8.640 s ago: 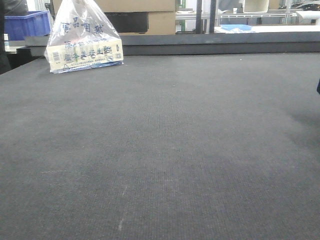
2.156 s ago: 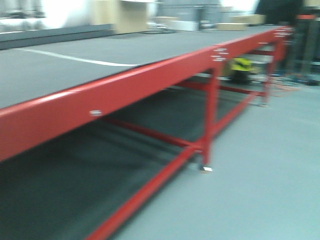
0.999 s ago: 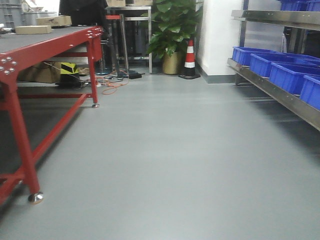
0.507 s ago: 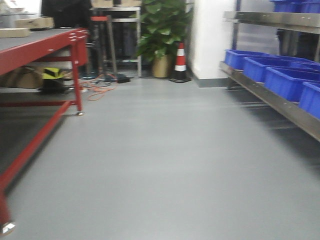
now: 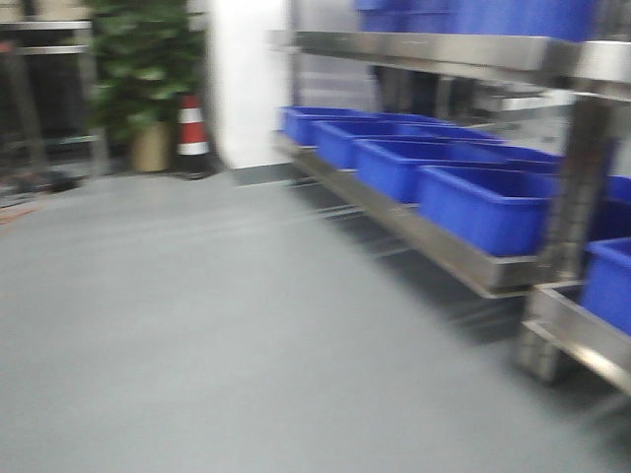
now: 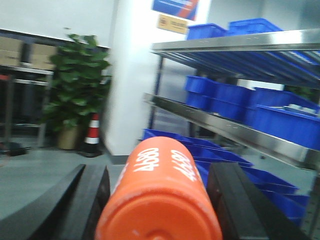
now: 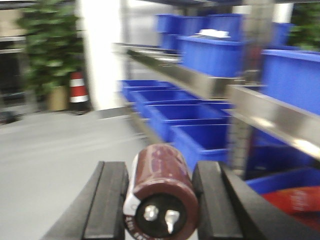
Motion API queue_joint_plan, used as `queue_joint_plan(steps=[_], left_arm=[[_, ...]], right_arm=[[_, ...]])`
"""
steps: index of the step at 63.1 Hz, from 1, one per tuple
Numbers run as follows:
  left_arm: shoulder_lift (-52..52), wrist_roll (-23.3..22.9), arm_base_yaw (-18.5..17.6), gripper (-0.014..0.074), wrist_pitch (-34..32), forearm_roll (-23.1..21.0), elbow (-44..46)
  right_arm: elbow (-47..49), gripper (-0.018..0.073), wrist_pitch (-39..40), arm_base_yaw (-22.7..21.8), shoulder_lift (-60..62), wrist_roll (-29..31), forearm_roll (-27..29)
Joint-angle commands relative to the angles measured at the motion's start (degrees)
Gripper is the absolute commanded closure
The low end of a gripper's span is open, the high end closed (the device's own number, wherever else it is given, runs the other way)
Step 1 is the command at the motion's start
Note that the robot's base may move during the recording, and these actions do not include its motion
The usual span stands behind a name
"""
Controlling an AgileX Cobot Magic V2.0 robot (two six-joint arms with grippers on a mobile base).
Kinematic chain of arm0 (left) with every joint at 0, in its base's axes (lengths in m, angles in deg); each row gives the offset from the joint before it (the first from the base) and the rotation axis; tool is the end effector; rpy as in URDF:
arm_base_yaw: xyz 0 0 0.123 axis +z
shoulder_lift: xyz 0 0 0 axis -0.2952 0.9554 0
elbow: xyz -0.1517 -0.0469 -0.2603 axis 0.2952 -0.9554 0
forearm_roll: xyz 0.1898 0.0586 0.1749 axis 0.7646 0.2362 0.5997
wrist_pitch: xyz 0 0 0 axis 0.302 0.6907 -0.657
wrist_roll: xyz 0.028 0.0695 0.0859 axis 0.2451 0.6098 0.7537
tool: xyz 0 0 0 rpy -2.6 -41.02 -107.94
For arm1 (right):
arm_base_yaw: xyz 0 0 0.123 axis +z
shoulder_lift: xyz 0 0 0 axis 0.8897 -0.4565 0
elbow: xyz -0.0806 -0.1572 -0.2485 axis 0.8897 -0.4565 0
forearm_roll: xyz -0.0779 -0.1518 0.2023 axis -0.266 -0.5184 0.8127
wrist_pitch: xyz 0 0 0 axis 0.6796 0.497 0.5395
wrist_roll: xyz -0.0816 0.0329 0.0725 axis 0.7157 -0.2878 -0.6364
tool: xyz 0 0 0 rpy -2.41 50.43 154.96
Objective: Place cylindrical capacitor in blue bin on shelf
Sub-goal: 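Drive the base to the steel shelf holding both cylinders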
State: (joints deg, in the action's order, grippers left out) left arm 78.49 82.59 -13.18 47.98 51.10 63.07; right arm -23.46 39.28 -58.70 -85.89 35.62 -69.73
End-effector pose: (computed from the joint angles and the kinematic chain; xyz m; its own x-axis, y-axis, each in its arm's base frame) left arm 0.0627 0.0030 0.3659 0.2113 -0.1103 -0.9712 -0.0318 0.9923 -0.1196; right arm 0.1007 0.0061 0.3743 -0.0136 0.0850 -0.9963 -0.0615 0.9944 0.0857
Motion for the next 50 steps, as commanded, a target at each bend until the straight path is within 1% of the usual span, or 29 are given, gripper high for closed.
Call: queue_joint_plan(steps=[1,50], left_arm=[[-0.3,-0.12,-0.32,0.0707,-1.53,-0.23,0.09],[-0.3,-0.12,-0.32,0.0707,-1.53,-0.23,0.09]], right_arm=[[-0.05,0.0727,1.77,-0.11,0.19,0.32,-0.64],[-0.05,0.0727,1.89,-0.11,0.17,0.32,-0.64]])
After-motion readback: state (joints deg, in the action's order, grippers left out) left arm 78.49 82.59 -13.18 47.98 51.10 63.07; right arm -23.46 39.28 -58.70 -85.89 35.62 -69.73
